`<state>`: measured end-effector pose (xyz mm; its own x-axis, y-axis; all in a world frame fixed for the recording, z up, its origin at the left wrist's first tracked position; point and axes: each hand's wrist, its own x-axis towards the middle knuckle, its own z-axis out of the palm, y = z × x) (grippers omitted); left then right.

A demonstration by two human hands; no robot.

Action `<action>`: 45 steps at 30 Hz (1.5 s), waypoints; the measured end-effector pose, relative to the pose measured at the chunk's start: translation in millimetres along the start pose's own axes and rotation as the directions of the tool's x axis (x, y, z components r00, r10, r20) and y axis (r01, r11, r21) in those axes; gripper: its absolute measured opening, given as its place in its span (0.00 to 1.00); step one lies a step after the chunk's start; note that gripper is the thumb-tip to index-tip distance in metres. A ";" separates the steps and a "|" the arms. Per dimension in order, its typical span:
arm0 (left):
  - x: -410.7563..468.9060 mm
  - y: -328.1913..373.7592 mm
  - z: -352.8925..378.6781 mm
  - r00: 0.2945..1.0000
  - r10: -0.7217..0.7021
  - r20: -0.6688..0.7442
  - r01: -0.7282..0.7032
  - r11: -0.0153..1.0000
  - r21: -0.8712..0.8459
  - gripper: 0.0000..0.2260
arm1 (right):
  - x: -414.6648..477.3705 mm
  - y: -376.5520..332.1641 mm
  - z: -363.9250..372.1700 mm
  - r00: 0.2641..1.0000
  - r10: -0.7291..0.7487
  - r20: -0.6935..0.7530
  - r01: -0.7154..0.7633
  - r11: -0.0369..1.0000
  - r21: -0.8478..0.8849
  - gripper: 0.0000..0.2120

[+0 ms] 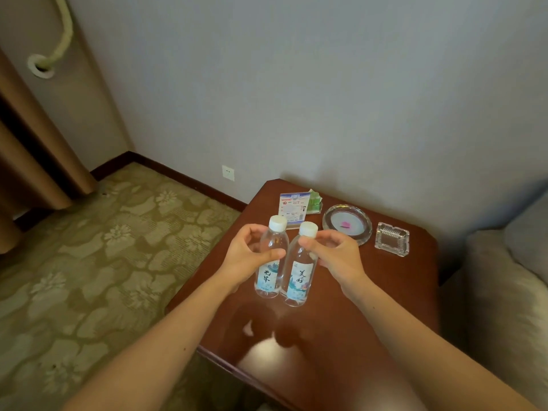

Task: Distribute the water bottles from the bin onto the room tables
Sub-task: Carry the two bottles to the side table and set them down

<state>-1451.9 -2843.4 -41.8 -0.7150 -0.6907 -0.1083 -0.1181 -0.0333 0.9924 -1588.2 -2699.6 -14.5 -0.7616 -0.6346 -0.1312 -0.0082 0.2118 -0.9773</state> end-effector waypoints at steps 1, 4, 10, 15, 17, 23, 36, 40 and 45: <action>9.2 -18.3 0.2 1.000 0.023 0.001 -0.023 1.000 -0.002 0.24 | 8.5 17.2 4.5 1.000 -0.021 -0.007 0.021 1.000 -0.002 0.12; 33.4 -69.6 0.6 0.996 0.090 0.001 -0.090 0.996 -0.011 0.25 | 30.2 65.0 17.0 0.995 -0.089 -0.035 0.089 0.996 -0.019 0.12; 68.4 -147.8 2.1 0.967 0.257 0.000 -0.257 0.966 -0.016 0.30 | 58.3 139.8 31.1 0.970 -0.231 -0.078 0.229 0.973 -0.030 0.14; 77.6 -166.7 12.1 0.920 0.391 0.009 -0.391 0.920 0.022 0.24 | 61.9 165.2 28.2 0.931 -0.334 -0.147 0.338 0.941 0.000 0.14; 78.0 -169.3 16.5 0.908 0.419 0.017 -0.419 0.908 0.022 0.23 | 61.1 174.0 28.5 0.919 -0.348 -0.183 0.357 0.934 0.020 0.15; 77.9 -174.1 14.9 0.914 0.406 0.021 -0.407 0.913 0.026 0.22 | 58.5 182.3 34.7 0.915 -0.345 -0.210 0.354 0.935 0.007 0.21; 64.3 -184.5 7.6 0.910 0.391 0.139 -0.394 0.919 -0.008 0.30 | 48.8 193.6 36.9 0.894 -0.423 -0.149 0.430 0.903 0.017 0.12; 61.0 -189.6 1.3 0.896 0.396 0.201 -0.416 0.907 0.066 0.34 | 44.1 203.5 26.7 0.915 -0.397 0.066 0.397 0.918 0.009 0.14; 60.1 -201.9 -0.6 0.908 0.352 0.226 -0.402 0.885 0.234 0.35 | 47.0 233.4 18.1 0.917 -0.319 0.238 0.359 0.921 -0.149 0.29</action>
<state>-1470.7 -2878.6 -248.7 -0.8465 -0.4759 0.2385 0.0212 0.4174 0.9085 -1614.2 -2693.5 -251.7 -0.5420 -0.8265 0.1518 -0.3777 0.0783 -0.9226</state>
